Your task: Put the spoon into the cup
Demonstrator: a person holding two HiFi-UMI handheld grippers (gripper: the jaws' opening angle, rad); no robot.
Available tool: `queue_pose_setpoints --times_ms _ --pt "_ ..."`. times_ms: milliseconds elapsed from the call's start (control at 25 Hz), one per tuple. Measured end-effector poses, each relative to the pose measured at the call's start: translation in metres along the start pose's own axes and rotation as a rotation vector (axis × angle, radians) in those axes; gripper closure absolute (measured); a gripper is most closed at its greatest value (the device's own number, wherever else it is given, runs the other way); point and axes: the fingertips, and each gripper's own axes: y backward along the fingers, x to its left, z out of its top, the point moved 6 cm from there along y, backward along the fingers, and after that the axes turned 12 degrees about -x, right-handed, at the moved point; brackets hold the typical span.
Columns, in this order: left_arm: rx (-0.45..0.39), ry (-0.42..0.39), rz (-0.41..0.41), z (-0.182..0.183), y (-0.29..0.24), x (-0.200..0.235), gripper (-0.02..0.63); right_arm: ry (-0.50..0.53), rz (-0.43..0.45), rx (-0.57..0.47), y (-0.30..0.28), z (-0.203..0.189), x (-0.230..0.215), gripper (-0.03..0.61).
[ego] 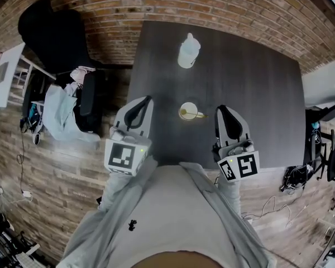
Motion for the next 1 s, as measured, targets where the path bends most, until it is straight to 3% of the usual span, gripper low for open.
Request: queue_pose_setpoints --times_ms 560,1000 --pt "-0.009 -0.02 -0.036 -0.0028 0.0048 -0.0025 0.595 0.018 0.022 0.014 0.0082 0.0043 0.0015 0.563" --pt "0.024 0.016 -0.003 -0.0042 0.002 -0.0028 0.595 0.005 0.011 0.025 0.0039 -0.003 -0.0045 0.563"
